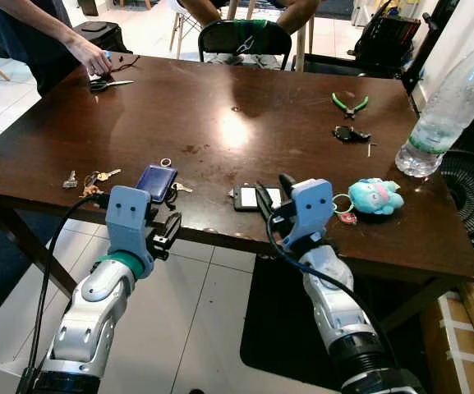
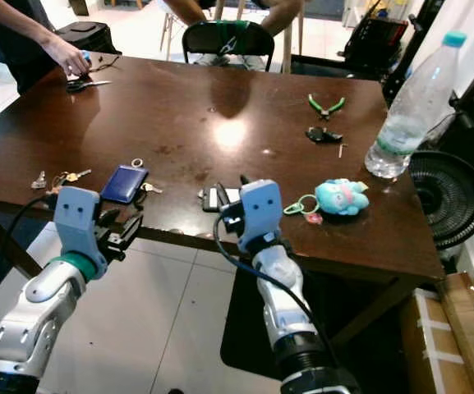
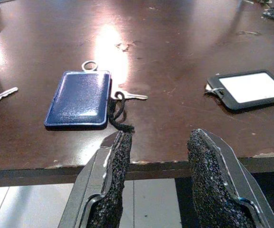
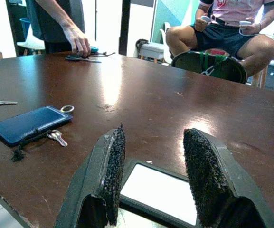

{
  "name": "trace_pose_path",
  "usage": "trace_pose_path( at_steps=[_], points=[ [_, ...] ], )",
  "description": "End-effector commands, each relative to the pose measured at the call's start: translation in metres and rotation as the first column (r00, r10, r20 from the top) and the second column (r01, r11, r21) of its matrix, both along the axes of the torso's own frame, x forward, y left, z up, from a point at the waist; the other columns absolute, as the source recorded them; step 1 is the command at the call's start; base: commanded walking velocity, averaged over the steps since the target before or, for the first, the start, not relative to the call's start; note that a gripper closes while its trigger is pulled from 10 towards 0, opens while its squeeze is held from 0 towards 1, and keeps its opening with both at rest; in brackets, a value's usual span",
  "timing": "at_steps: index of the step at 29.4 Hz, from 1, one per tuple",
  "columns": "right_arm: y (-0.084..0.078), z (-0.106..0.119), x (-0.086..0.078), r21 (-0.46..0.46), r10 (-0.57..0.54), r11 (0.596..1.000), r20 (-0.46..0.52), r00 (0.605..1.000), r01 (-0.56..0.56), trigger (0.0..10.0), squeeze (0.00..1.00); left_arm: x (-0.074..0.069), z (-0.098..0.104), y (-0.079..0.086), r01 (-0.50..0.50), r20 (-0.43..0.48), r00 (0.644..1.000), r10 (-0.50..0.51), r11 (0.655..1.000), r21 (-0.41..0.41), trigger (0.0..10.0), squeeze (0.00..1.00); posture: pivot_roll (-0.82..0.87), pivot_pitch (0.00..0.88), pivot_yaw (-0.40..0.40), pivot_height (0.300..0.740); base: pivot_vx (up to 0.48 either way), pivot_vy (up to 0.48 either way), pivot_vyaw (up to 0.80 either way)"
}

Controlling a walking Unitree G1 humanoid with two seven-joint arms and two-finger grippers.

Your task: Hang keys on a hook

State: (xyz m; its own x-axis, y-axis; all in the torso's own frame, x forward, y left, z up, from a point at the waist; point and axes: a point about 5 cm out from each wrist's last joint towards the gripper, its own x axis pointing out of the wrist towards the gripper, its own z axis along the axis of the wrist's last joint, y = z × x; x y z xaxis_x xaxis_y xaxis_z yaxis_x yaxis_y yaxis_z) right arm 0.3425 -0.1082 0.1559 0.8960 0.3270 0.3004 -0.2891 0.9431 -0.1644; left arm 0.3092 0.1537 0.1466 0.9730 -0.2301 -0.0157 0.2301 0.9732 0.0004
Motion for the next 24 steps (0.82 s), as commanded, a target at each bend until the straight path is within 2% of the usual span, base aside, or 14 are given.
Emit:
trace_pose_path(
  at_steps=[1, 24],
  points=[
    [0.0021, -0.0018, -0.0015, 0.000, 0.006, 1.000, -0.014, 1.000, -0.006, 10.0, 0.00, 0.0004, -0.0036, 0.0031, -0.016, -0.007, 1.000, 0.016, 1.000, 0.007, 10.0, 0.00, -0.02, 0.039, 0.084, 0.740, 0.000, 0.000, 0.00],
    [0.0055, -0.0047, -0.0022, -0.016, 0.008, 1.000, -0.024, 1.000, -0.008, 10.0, 0.00, 0.0022, -0.0035, 0.0076, -0.041, 0.013, 0.999, 0.041, 0.999, 0.004, 10.0, 0.00, -0.02, 0.055, 0.088, 0.740, 0.000, 0.000, 0.00]
  ],
)
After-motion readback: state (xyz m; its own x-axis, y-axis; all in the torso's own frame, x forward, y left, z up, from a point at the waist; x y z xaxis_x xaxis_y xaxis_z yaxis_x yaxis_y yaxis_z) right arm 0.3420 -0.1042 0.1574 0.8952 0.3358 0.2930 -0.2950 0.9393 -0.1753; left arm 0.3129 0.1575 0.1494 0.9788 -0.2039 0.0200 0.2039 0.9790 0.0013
